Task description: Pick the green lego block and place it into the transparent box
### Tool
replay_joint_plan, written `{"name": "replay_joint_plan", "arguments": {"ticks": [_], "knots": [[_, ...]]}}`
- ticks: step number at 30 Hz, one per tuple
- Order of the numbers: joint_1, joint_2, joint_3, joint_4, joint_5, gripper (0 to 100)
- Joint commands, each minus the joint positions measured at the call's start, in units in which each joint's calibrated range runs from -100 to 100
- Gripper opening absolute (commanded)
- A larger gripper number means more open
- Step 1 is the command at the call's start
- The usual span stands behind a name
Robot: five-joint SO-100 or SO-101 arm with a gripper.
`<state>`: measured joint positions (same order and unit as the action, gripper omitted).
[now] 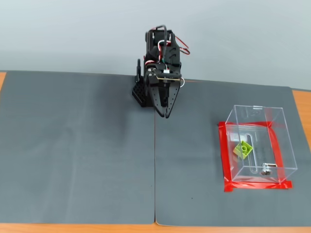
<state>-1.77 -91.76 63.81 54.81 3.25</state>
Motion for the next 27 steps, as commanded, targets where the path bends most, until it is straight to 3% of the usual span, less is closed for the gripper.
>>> {"name": "replay_joint_plan", "arguments": {"ticks": [1,16,27], "knots": [[0.02,-7.99,7.52,-0.73,0.27,2],[0.16,-7.65,31.04,-0.82,-0.2,2],[0.24,-7.65,34.74,0.05,-0.2,2]]}}
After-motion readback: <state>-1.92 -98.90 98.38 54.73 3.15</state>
